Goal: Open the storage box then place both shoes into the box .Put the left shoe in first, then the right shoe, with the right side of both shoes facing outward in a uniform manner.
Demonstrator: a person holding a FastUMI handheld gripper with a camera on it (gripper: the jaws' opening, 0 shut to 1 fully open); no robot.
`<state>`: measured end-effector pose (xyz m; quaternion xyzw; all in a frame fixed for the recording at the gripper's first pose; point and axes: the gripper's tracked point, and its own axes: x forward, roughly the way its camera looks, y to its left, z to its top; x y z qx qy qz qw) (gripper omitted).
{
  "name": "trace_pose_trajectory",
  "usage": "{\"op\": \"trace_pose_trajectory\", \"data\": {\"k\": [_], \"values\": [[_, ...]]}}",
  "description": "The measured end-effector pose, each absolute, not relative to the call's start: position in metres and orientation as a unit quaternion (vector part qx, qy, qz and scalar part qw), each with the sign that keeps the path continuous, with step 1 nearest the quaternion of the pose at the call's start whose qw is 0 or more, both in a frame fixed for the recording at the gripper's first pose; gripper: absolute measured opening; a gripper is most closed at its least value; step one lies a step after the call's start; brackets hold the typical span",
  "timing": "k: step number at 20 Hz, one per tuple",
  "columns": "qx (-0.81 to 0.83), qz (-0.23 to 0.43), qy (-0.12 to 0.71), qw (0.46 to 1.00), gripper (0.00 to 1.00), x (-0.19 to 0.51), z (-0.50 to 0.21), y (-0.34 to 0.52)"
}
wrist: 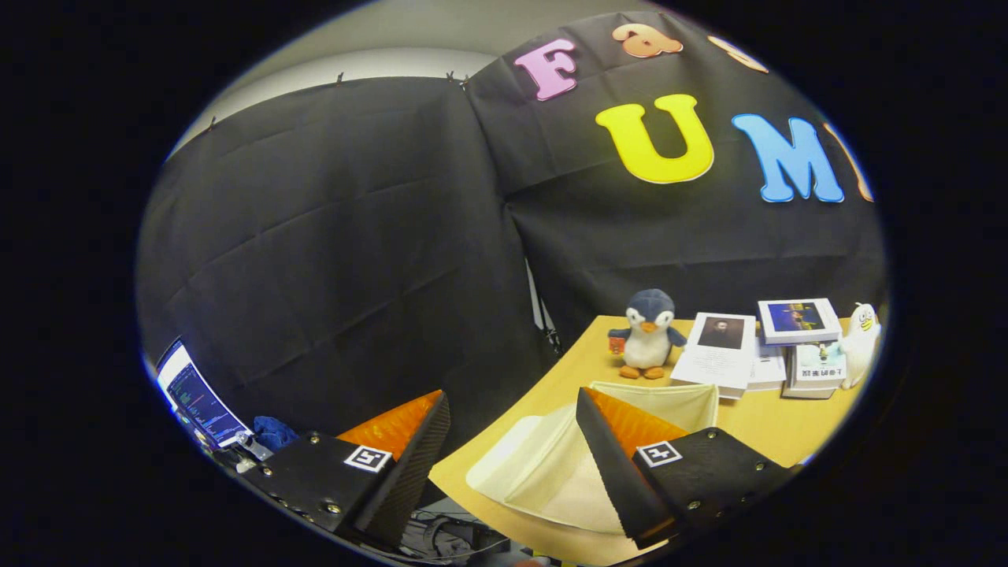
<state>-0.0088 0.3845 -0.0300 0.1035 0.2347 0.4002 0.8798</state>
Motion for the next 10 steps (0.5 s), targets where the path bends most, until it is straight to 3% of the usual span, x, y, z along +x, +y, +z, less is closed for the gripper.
{"op": "trace_pose_trajectory", "data": {"k": [10], "values": [[0.095, 0.29, 0.25, 0.919, 0.97, 0.028, -0.07, 0.257]]}}
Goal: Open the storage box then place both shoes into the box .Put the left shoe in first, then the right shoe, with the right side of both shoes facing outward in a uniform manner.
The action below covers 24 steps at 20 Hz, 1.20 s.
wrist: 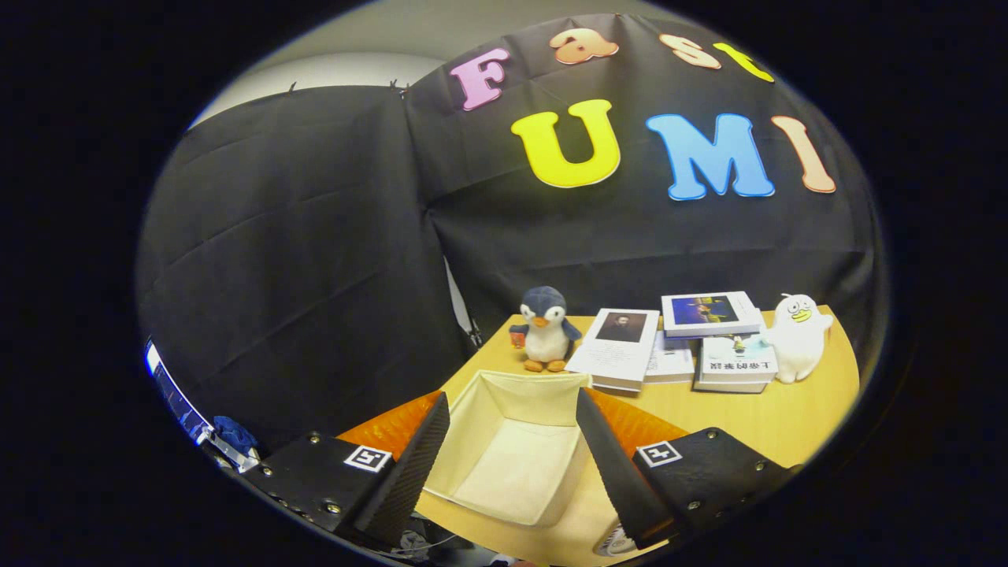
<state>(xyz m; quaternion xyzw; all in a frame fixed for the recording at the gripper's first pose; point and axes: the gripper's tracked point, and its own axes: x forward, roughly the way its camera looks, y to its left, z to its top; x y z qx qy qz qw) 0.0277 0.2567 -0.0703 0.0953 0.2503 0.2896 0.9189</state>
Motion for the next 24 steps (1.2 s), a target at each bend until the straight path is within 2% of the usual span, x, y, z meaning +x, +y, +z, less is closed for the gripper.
{"op": "trace_pose_trajectory", "data": {"k": [8, 15, 24], "values": [[0.093, 0.209, 0.306, 0.924, 0.98, 0.043, -0.144, 0.173], [0.106, 0.153, 0.375, 0.908, 0.98, 0.043, -0.222, 0.125], [0.143, 0.14, 0.472, 0.858, 0.98, 0.02, -0.295, 0.109]]}}
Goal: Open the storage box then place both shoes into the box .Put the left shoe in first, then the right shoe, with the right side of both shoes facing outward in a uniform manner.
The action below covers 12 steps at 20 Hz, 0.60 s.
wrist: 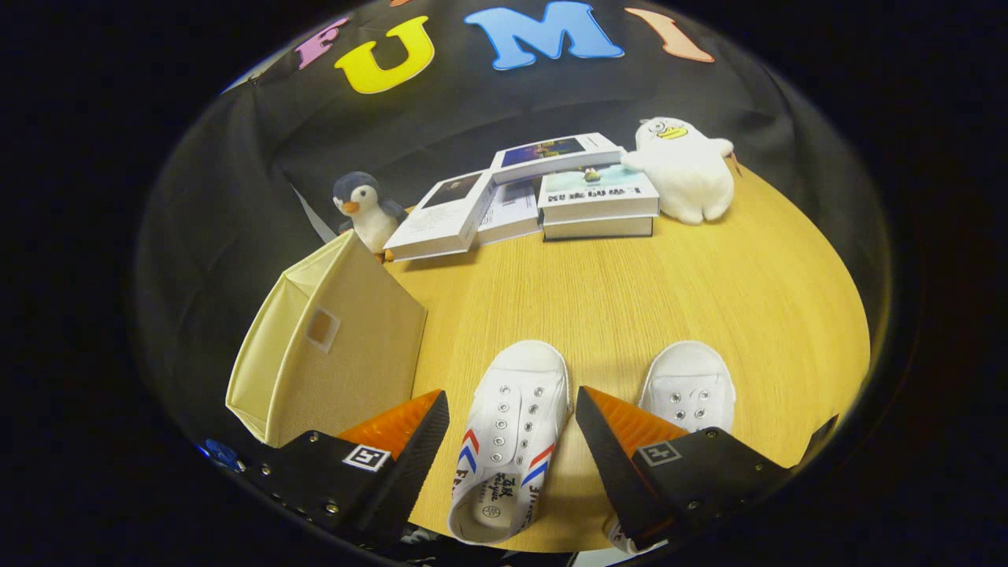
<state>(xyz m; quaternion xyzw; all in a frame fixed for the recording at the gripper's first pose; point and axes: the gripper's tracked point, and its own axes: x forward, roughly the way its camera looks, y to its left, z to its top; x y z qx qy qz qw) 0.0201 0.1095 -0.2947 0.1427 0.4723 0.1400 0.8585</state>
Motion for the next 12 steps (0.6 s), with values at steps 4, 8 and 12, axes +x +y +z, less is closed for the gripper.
{"op": "trace_pose_trajectory", "data": {"k": [4, 8, 12], "values": [[0.167, 0.128, 0.511, 0.834, 0.98, 0.009, -0.318, 0.106], [0.173, 0.109, 0.543, 0.815, 0.87, -0.004, -0.335, 0.101], [0.183, 0.1, 0.56, 0.802, 0.79, -0.009, -0.347, 0.1]]}}
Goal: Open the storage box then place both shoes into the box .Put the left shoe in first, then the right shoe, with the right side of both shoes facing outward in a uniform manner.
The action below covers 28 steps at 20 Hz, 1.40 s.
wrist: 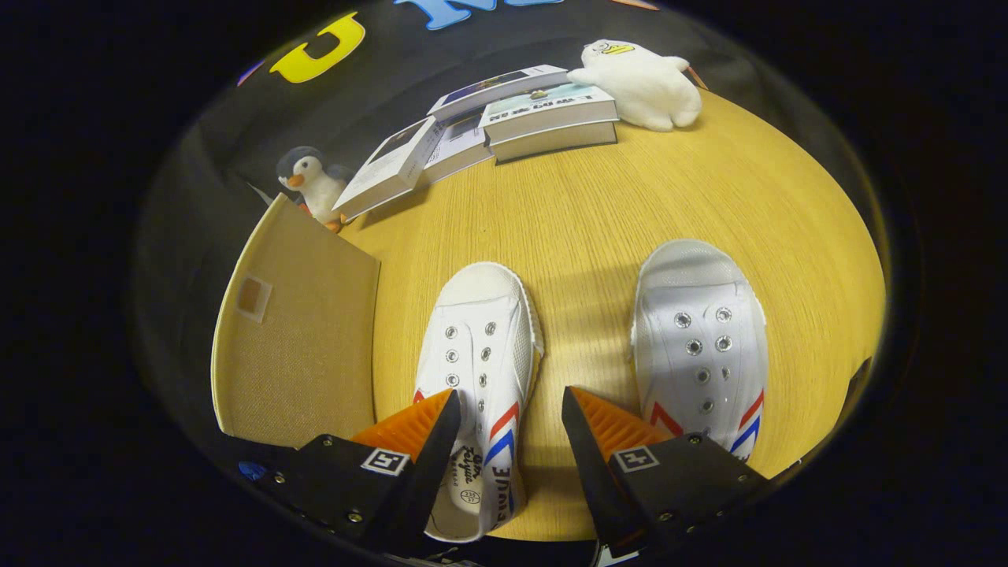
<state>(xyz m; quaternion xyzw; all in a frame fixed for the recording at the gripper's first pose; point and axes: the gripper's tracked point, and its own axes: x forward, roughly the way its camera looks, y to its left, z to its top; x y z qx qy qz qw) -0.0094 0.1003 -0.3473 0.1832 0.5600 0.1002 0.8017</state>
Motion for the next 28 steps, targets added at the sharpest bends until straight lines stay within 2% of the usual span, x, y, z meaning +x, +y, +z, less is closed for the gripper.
{"op": "trace_pose_trajectory", "data": {"k": [2, 5, 6, 7, 8, 10, 11, 17, 28], "values": [[0.184, 0.101, 0.564, 0.799, 0.79, -0.011, -0.35, 0.101], [0.208, 0.11, 0.563, 0.792, 0.49, -0.009, -0.351, 0.112], [0.201, 0.103, 0.569, 0.791, 0.49, -0.01, -0.351, 0.108], [0.208, 0.098, 0.568, 0.79, 0.41, -0.009, -0.351, 0.108], [0.214, 0.098, 0.575, 0.784, 0.28, -0.01, -0.349, 0.107], [0.212, 0.075, 0.577, 0.785, 0.28, -0.003, -0.37, 0.105], [0.221, 0.073, 0.581, 0.78, 0.04, -0.012, -0.344, 0.097], [0.256, 0.089, 0.582, 0.767, 0.04, -0.012, -0.322, 0.108], [0.292, 0.144, 0.534, 0.78, 0.04, 0.029, -0.207, 0.15]]}}
